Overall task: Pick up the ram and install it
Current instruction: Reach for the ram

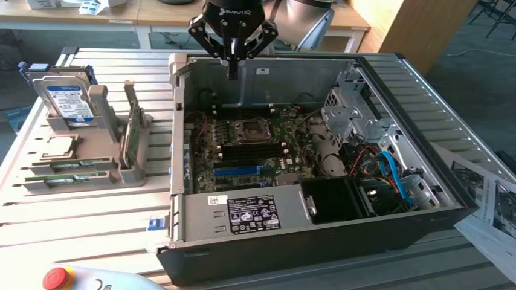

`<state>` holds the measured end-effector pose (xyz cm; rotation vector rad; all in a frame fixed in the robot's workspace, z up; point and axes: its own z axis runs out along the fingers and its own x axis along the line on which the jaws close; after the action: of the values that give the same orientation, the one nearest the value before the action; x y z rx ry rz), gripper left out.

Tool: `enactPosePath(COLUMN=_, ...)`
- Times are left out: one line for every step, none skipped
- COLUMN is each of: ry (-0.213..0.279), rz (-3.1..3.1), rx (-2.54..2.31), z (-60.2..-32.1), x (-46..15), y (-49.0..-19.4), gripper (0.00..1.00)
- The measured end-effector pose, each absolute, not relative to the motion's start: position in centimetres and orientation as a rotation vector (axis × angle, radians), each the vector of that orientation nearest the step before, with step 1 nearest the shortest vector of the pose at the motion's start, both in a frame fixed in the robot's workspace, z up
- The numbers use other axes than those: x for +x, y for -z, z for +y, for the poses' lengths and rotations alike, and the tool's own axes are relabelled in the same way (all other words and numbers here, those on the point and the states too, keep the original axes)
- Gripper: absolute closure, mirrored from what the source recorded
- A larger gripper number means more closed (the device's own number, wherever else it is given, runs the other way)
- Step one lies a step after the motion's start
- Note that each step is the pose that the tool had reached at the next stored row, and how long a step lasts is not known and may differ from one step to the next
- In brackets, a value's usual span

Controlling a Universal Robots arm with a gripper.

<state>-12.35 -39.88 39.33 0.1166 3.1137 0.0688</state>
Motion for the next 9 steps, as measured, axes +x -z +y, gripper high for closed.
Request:
enactPosePath(ry=-0.069, rz=3.114, rx=0.117, z=-39.88, x=-12.44, y=-39.33, gripper=0.89)
enactPosePath(ry=-0.069, rz=3.114, rx=0.117, z=-39.88, x=-12.55, y=-39.33, gripper=0.89)
enactPosePath(ry=-0.069, rz=3.114, rx=0.117, z=-39.87, x=-12.66, y=-39.33, gripper=0.89)
enactPosePath(ry=-0.069, rz=3.114, rx=0.117, z=-39.87, x=-12.77, y=-39.33, gripper=0.89)
enactPosePath(ry=-0.069, rz=3.114, rx=0.117, z=-39.87, x=-12.89, y=-39.33, gripper=0.89)
enactPosePath(ry=-0.069, rz=3.114, rx=0.117, z=-39.87, x=-13.01, y=-39.33, gripper=0.89)
enactPosePath(ry=-0.069, rz=3.114, rx=0.117, z=-39.86, x=-13.14, y=-39.32, gripper=0.89)
enactPosePath(ry=-0.069, rz=3.114, rx=0.117, z=-39.86, x=-13.25, y=-39.33, gripper=0.89)
enactPosePath(ry=-0.069, rz=3.114, rx=0.117, z=-39.86, x=-13.37, y=-39.33, gripper=0.89)
